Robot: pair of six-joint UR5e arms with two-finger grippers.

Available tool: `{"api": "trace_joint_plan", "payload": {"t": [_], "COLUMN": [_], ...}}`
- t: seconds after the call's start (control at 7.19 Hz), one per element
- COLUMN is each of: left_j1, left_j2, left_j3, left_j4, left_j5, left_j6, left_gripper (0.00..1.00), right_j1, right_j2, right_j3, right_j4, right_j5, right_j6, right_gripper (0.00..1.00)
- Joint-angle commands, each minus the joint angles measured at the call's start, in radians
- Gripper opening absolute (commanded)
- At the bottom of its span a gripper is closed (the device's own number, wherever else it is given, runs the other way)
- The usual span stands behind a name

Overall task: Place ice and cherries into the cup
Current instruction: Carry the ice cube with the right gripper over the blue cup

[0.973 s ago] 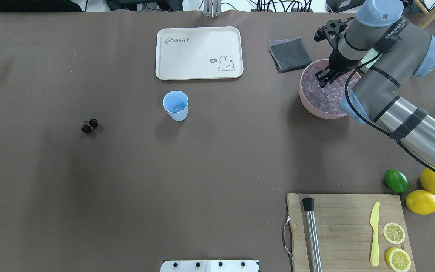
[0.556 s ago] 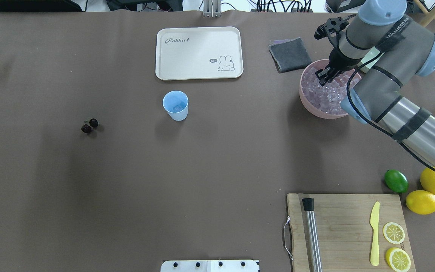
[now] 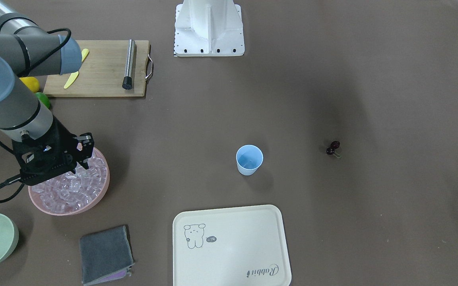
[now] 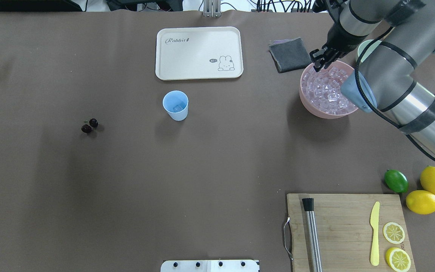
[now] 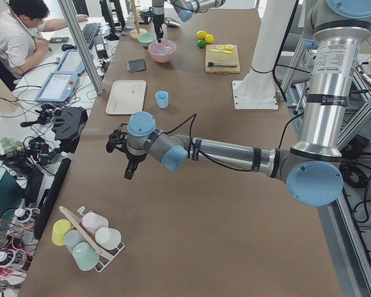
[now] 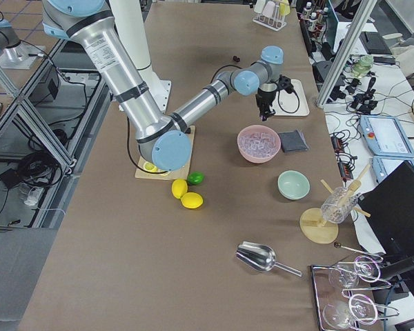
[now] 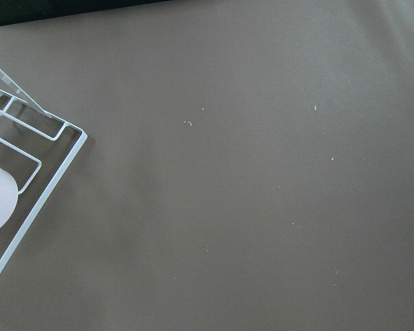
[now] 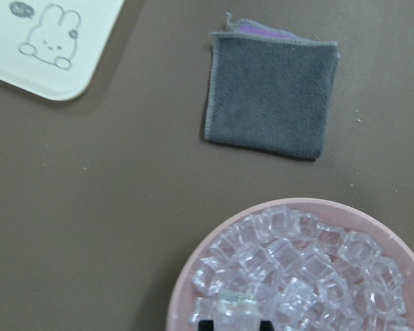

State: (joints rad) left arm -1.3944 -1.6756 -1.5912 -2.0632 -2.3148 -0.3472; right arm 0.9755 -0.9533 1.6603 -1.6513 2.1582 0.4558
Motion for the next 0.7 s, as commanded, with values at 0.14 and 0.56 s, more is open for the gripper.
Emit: {"api": "trace_joint_plan", "payload": {"t": [0.14, 0.56], "left_j1": [-0.002, 0.0], "left_j2": [0.023, 0.019], "left_j3": [-0.001, 0.008], "left_j4": [-0.02, -0.02], "left_j5": [0.0, 0.008], "left_j6": [0.005, -0.001], "left_gripper": [0.97, 0.97], "right_j1": [-0.157, -0.36], "right_j2": [0.334, 0.559], "right_j3": [-0.139, -0.473], "right_j4": [-0.039, 0.173], "right_j5": [-0.049, -0.306], "right_j6": [0.37, 0.572], "right_gripper": [0.0, 0.0]}}
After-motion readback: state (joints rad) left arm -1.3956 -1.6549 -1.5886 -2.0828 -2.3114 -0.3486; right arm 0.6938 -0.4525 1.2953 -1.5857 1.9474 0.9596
